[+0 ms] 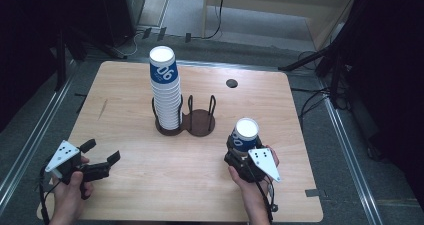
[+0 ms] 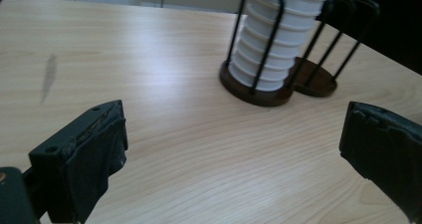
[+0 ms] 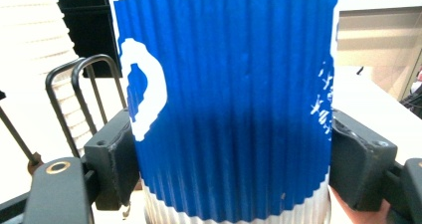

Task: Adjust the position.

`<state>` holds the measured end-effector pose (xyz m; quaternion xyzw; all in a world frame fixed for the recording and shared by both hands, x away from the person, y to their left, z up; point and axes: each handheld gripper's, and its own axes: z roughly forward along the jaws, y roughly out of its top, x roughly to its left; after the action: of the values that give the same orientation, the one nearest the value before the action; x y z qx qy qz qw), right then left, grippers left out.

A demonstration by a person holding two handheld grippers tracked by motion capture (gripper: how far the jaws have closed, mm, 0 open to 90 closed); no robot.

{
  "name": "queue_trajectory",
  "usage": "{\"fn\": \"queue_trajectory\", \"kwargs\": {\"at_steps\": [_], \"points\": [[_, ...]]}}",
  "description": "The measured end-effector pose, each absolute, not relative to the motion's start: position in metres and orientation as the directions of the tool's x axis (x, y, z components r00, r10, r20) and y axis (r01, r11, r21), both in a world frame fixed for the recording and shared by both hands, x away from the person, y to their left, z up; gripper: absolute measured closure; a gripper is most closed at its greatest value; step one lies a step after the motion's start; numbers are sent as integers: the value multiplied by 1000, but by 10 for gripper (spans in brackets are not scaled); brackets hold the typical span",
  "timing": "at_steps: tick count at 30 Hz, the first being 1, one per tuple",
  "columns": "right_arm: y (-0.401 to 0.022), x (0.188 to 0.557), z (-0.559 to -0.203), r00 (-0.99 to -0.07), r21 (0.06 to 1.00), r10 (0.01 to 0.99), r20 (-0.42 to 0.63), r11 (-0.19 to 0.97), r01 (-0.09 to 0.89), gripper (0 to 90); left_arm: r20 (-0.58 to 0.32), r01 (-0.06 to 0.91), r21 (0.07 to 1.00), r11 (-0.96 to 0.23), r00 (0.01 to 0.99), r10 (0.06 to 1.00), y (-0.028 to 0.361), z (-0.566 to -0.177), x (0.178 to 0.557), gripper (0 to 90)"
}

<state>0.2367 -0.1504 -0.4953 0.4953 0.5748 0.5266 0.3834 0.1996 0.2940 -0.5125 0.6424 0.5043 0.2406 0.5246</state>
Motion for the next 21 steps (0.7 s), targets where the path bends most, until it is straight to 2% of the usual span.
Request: {"fn": "queue_trajectory", "kwargs": {"at_steps": [8,13,16,21], "points": [[-139,232,-492,-230,987,971,60,-23,162,192,-213,384,923,19,469,857,273,-503,201,0],[-133,229,-493,-248,986,968,42,-1,165,192,-237,416,909,9,501,832,261,-508,205,0],[-129,228,-496,-257,986,965,44,-1,168,192,-211,411,911,-26,520,828,251,-506,206,0],[-124,227,-502,-265,984,964,16,31,175,192,-220,438,897,-54,550,805,238,-507,210,0]]}}
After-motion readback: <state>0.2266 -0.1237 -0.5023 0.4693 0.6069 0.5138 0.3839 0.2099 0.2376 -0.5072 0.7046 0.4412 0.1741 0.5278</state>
